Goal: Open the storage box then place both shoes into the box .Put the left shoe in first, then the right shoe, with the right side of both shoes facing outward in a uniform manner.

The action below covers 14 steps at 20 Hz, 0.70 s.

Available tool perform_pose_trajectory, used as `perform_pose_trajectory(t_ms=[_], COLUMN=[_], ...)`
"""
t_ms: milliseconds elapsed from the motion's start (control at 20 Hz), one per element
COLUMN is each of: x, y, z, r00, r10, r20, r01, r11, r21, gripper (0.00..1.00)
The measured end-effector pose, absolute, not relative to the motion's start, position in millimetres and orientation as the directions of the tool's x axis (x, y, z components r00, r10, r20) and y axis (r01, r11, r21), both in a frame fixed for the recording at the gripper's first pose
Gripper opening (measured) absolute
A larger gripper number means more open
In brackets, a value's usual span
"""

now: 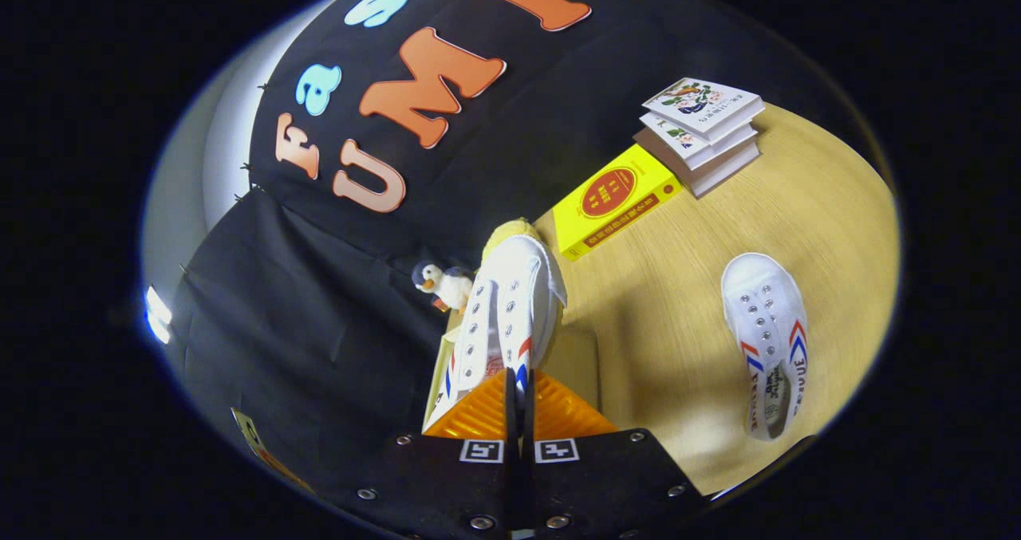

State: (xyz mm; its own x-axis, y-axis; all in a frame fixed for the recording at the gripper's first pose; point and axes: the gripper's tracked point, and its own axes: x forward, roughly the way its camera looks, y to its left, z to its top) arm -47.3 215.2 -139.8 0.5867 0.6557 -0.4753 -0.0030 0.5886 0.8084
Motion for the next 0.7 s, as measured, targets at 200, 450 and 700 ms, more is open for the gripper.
perform_pose_trajectory(t_ms=[200,450,700], x=[-61.6,-77.6,-78.9], y=[267.9,337.4,370.9], z=[-109.1,-120.8,-165.5], r00=[0.563,0.526,0.535], r10=[0.696,0.713,0.621], r20=[-0.445,-0.463,-0.573], r01=[-0.072,-0.097,-0.093], r11=[0.578,0.591,0.717], r21=[0.813,0.801,0.691], gripper=[0.0,0.0,0.0])
